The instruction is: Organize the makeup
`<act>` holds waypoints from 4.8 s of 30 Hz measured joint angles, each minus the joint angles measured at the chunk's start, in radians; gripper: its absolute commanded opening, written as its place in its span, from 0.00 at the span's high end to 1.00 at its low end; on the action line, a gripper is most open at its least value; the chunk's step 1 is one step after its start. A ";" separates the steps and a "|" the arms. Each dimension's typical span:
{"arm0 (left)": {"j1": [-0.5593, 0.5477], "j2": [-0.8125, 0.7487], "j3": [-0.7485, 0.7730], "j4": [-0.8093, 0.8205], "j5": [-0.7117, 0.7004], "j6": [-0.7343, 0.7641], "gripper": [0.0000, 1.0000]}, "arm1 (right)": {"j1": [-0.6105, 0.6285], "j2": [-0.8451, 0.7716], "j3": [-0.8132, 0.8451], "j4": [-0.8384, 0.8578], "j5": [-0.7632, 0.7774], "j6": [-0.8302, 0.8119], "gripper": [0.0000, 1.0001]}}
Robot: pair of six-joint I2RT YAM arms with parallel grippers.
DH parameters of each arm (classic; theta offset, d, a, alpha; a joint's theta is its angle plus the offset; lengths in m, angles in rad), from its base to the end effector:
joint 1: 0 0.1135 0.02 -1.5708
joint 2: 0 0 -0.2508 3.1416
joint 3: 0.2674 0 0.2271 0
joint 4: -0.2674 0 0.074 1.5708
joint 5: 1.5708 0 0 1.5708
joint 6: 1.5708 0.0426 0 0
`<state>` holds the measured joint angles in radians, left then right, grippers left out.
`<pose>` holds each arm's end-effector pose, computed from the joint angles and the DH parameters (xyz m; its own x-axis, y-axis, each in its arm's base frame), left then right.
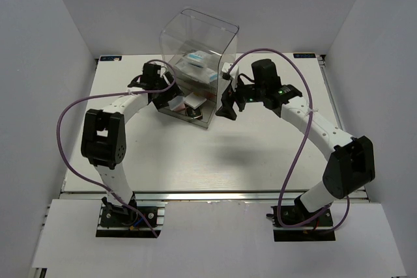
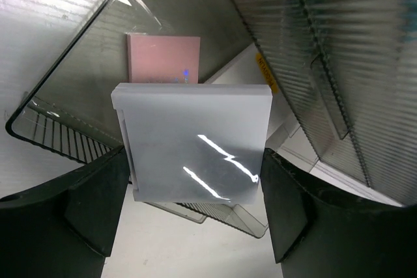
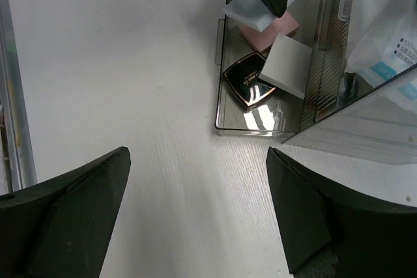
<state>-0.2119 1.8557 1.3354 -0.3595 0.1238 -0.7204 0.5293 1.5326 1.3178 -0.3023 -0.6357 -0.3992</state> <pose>0.3748 -0.0860 0.2078 -0.7546 -0.5073 -0.4162 -0.2823 0.8236 -0.4919 0.2732 0.1891 0.3225 -0.0621 -0.3987 -0.9150 -0.9507 0.3028 -0.0674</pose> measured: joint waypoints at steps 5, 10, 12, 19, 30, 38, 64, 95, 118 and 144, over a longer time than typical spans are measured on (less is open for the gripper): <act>-0.004 0.012 0.062 -0.031 -0.013 -0.001 0.02 | -0.006 -0.002 -0.006 0.007 -0.001 0.001 0.11; -0.008 0.012 0.089 -0.033 -0.019 0.000 0.02 | -0.006 -0.002 -0.006 0.012 -0.010 -0.005 0.11; -0.008 0.012 0.090 -0.046 -0.021 0.001 0.02 | -0.006 -0.002 -0.007 0.011 -0.015 -0.011 0.11; -0.008 -0.076 0.057 -0.055 -0.031 0.000 0.23 | -0.006 -0.020 -0.029 0.032 -0.010 -0.043 0.11; 0.024 -0.598 -0.484 0.164 -0.014 -0.201 0.25 | -0.008 -0.190 -0.164 0.335 0.119 -0.010 0.28; 0.036 -0.658 -0.744 0.285 0.029 -0.365 0.58 | -0.063 -0.126 -0.071 0.368 0.144 0.141 0.33; -0.050 -0.053 -0.360 0.222 0.019 -0.410 0.84 | -0.268 -0.216 -0.160 0.440 0.164 0.375 1.00; -0.052 0.260 0.011 0.306 0.066 -0.526 0.43 | -0.291 -0.217 -0.204 0.462 0.152 0.389 1.00; -0.050 0.226 -0.047 0.341 0.072 -0.531 0.38 | -0.301 -0.245 -0.239 0.455 0.132 0.370 0.94; -0.045 0.146 -0.107 0.275 0.049 -0.504 0.23 | -0.301 -0.280 -0.284 0.410 0.119 0.327 0.42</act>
<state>-0.2569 2.0018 1.2282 -0.0845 0.1726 -1.2240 0.2283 1.2530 1.0336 0.1074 -0.5163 -0.0727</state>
